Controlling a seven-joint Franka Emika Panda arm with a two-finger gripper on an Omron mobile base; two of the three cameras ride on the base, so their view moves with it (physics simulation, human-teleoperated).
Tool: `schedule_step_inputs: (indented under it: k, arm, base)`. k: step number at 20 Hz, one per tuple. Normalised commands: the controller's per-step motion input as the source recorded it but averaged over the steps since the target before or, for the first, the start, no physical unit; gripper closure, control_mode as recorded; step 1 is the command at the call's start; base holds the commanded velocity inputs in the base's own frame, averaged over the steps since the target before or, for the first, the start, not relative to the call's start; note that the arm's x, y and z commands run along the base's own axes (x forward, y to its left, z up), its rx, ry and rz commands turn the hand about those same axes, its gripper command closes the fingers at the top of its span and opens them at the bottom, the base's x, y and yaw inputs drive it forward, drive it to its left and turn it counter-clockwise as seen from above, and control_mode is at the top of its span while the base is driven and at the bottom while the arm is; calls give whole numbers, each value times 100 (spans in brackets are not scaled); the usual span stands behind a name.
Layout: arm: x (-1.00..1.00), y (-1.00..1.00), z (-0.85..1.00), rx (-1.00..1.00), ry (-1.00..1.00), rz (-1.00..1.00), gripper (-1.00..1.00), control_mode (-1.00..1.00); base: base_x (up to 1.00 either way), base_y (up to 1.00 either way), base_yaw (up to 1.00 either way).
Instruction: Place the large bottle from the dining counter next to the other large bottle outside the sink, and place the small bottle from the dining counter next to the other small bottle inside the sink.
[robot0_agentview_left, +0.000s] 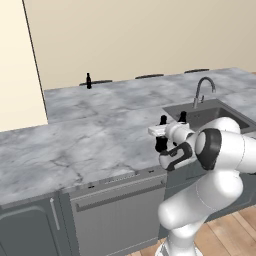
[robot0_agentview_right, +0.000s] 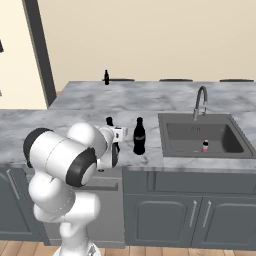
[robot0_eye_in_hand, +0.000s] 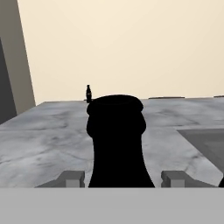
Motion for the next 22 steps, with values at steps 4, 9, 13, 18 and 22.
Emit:
schedule_step_inputs:
  k: [4,9,13,18,22]
  arm:
    - [8,0,-11,0,-6,0,100,-100]
    - [0,0,-5,0,-1,0,100,-100]
    - [0,0,-16,1,-3,0,100,-100]
    - [0,0,-2,0,0,0,-100,-100]
    - [-3,-2,-1,1,0,0,-100,-100]
  base:
    - [0,0,0]
    - [0,0,0]
    - [0,0,0]
    - [0,0,0]
    - [0,0,0]
